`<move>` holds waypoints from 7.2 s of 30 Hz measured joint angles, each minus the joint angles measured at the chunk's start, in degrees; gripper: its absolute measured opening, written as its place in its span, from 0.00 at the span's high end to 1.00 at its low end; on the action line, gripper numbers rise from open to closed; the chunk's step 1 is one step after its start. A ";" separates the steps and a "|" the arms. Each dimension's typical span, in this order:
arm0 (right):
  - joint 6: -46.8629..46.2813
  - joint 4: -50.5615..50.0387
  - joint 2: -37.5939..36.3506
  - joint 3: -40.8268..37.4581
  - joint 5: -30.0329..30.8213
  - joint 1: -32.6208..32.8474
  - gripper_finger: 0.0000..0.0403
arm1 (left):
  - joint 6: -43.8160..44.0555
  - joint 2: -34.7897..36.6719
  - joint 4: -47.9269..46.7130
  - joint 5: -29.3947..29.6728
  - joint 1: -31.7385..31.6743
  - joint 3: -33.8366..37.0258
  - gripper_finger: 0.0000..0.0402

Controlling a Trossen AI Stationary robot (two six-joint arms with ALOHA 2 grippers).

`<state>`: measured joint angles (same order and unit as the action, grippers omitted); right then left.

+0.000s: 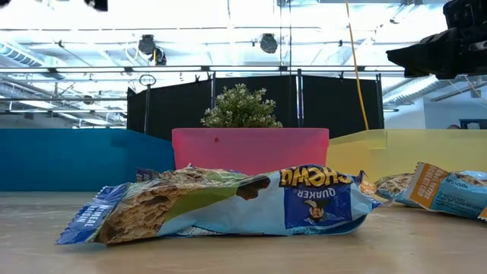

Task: Pick and place Granola Bars by type
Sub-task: Put the right yellow granola bar into the red bin, then put the bottom yellow granola bar into the red bin

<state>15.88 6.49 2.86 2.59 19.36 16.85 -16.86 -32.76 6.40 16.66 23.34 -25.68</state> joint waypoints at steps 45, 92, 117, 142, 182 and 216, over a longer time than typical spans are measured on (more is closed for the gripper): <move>-65.27 -89.70 92.79 93.62 0.59 16.19 1.00 | 3.52 10.26 6.91 0.40 -3.83 25.02 0.94; -119.04 -72.50 108.23 79.33 -20.77 36.79 0.36 | -13.49 10.28 12.23 -0.05 -3.82 24.95 0.94; -118.22 -42.49 94.49 47.48 -22.68 37.59 0.76 | -7.06 10.26 12.14 -0.13 -3.83 24.95 0.94; -86.31 -40.02 81.06 56.32 -7.06 20.78 0.82 | -2.40 10.28 10.35 -0.12 -3.83 24.97 0.94; -8.23 -60.42 118.50 96.04 -11.83 -21.36 0.86 | -8.37 10.26 8.39 5.95 -3.82 25.00 0.94; -42.23 -87.51 97.71 99.56 -7.60 -7.21 0.58 | -6.24 10.28 8.82 5.84 -3.81 25.00 0.94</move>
<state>-26.35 -81.03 100.57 102.15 11.76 9.63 -23.10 -22.48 15.22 22.50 19.52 -0.69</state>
